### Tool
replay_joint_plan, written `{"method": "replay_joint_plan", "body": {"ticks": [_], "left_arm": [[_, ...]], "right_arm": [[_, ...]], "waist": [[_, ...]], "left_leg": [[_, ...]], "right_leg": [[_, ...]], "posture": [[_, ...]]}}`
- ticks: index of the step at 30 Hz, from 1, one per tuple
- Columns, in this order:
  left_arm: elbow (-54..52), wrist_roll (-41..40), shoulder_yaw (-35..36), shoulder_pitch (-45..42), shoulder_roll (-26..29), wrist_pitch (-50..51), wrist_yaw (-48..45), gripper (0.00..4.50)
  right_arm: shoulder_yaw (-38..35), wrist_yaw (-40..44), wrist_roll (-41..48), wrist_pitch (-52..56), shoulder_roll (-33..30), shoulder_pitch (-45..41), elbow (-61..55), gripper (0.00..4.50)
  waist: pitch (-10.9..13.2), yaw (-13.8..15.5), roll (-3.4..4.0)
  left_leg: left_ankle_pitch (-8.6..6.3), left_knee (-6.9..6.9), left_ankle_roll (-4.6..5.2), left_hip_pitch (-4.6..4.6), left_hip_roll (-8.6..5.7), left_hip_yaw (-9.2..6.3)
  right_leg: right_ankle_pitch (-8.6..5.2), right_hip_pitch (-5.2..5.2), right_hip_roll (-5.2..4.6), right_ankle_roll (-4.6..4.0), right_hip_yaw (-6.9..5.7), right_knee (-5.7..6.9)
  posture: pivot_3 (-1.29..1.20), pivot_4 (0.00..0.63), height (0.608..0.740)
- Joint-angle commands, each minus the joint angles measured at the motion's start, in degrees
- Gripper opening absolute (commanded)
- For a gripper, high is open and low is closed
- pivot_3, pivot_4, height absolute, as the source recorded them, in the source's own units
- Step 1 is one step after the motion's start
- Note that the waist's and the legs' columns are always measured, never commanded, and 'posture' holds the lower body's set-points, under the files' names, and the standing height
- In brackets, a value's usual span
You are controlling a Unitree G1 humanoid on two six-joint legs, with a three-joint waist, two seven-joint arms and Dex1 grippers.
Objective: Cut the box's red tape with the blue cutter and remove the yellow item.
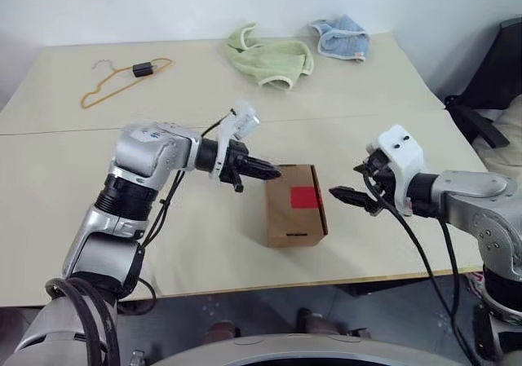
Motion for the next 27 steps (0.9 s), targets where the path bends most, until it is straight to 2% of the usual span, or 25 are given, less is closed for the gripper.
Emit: {"method": "replay_joint_plan", "body": {"ticks": [1, 4, 10, 27], "left_arm": [[-2.6, 0.1, -1.7, 0.4, -0.2, -0.3, -1.3, 0.00], [-2.5, 0.5, -2.7, 0.7, -0.5, -0.8, -1.2, 0.00], [-2.7, 2.3, -4.4, 1.6, -0.8, -2.1, -0.6, 0.00], [-1.5, 5.4, -7.4, 2.7, 0.1, -3.5, -1.3, 0.00]], "right_arm": [[-1.9, -3.4, -0.4, 3.7, 2.6, -3.5, 1.1, 4.46], [-2.3, -5.6, -0.4, 6.0, 4.9, -5.8, 4.0, 4.46], [1.4, -6.8, 0.4, 6.0, 5.3, -3.2, 3.9, 4.46], [6.9, -4.2, 0.7, -0.3, -2.4, 2.8, 6.0, 4.46]], "waist": [[0.0, 0.0, 0.00], [0.0, 0.0, 0.00], [0.0, 0.1, 0.00], [0.0, 0.2, 0.00]], "left_leg": [[0.00, 0.00, 0.00, -0.04, -0.01, 0.03], [0.01, 0.01, 0.00, -0.06, 0.00, 0.09], [0.01, 0.00, 0.01, -0.05, -0.02, 0.12], [0.01, 0.03, 0.02, 0.01, -0.01, 0.17]], "right_leg": [[0.00, -0.08, 0.00, 0.00, 0.03, 0.07], [0.00, -0.16, 0.00, -0.01, 0.04, 0.12], [0.00, -0.17, -0.01, -0.01, 0.04, 0.12], [0.00, -0.15, -0.01, -0.01, 0.08, 0.17]], "posture": [[0.00, 0.150, 0.740], [0.00, 0.150, 0.740], [0.00, 0.150, 0.740], [0.00, 0.150, 0.740]]}}
